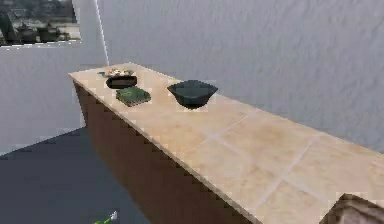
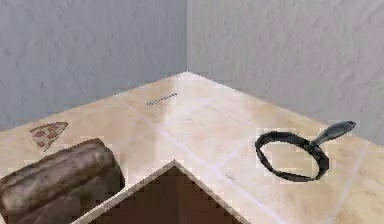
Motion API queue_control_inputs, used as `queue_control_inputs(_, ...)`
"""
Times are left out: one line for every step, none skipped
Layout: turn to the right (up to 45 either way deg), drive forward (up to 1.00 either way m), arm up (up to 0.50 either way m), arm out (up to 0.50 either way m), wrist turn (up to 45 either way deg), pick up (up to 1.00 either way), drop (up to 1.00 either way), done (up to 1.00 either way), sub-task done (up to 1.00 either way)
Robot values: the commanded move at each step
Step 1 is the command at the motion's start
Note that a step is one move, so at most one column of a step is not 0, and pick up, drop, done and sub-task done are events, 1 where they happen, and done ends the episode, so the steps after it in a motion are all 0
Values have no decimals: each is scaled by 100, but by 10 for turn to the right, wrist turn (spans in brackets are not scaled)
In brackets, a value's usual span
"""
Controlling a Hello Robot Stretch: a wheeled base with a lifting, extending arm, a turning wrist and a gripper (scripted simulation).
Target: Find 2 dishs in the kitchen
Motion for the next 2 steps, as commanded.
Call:
queue_control_inputs(-450,0,0,0,0,0,0,0,0)
queue_control_inputs(-270,0,0,0,0,0,0,0,0)
